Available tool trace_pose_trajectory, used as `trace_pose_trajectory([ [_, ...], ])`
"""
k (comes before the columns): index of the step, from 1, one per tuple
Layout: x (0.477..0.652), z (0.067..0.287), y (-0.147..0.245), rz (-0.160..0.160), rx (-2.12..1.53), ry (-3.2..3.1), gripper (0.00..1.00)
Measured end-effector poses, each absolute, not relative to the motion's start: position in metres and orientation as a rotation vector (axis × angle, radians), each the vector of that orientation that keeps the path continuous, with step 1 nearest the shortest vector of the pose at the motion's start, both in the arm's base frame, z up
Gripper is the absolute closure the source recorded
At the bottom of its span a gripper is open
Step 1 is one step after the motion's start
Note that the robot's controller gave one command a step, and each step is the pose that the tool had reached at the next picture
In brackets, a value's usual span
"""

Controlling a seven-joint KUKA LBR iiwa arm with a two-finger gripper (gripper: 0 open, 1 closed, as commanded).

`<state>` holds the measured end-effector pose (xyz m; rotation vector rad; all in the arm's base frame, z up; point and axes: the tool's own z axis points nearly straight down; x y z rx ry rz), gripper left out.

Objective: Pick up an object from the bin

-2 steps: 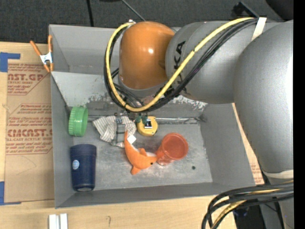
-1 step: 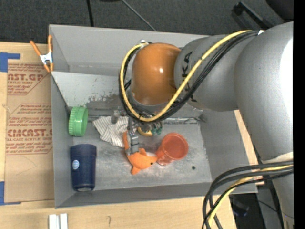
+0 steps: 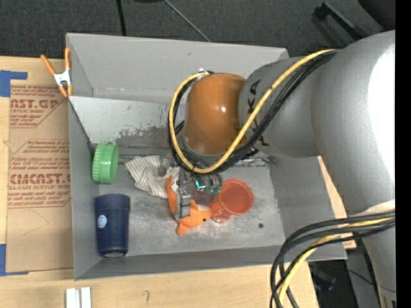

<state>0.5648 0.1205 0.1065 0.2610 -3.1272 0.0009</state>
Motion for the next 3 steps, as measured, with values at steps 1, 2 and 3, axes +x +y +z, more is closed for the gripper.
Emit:
trace_pose_trajectory([
  [1,0.553,0.11,0.127,-0.002,0.008,-3.142,0.0],
  [2,0.577,0.071,0.092,-0.003,0.193,-3.141,1.0],
  [3,0.577,0.071,0.092,-0.003,0.193,-3.14,1.0],
])
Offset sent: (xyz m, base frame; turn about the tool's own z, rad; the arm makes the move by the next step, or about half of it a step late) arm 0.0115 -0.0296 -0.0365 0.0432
